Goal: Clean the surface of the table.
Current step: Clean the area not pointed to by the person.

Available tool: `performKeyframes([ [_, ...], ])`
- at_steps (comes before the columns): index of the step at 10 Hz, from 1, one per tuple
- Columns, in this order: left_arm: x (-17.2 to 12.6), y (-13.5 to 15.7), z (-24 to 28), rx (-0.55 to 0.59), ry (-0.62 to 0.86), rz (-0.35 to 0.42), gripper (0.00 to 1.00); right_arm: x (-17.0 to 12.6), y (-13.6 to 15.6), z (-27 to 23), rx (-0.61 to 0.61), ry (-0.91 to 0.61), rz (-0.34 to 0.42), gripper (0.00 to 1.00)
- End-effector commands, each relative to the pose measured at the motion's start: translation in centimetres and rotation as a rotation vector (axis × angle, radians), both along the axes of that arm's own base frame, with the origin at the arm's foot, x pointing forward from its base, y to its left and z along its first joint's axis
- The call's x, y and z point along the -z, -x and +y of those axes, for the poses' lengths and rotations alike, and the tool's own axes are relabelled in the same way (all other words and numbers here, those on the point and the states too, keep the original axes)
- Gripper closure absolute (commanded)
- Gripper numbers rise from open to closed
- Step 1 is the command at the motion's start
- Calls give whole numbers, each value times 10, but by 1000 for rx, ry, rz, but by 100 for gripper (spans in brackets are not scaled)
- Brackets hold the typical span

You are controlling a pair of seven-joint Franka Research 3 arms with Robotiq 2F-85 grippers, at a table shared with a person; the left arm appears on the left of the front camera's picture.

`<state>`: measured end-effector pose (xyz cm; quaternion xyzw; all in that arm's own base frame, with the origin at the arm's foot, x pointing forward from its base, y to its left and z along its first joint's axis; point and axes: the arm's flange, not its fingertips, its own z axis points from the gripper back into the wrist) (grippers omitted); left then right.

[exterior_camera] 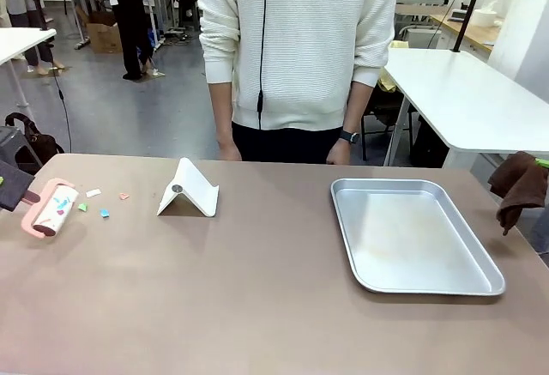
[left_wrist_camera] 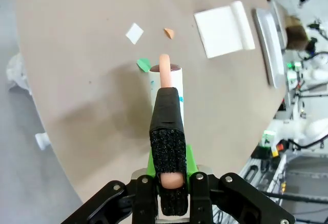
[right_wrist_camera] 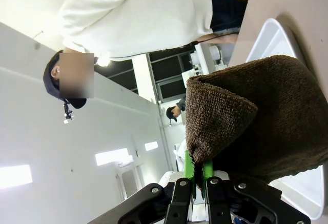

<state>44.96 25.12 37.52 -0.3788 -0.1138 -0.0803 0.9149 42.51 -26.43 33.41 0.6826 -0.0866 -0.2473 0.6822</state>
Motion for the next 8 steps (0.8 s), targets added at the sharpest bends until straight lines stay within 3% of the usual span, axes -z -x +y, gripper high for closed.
performKeyframes([
  [1,-3,-3,-16,-79,-26,34,78,-5,3,1,-17,1,-5,93],
  [8,-1,-22,-36,-400,-126,238,78,-5,3,1,-17,1,-5,93],
])
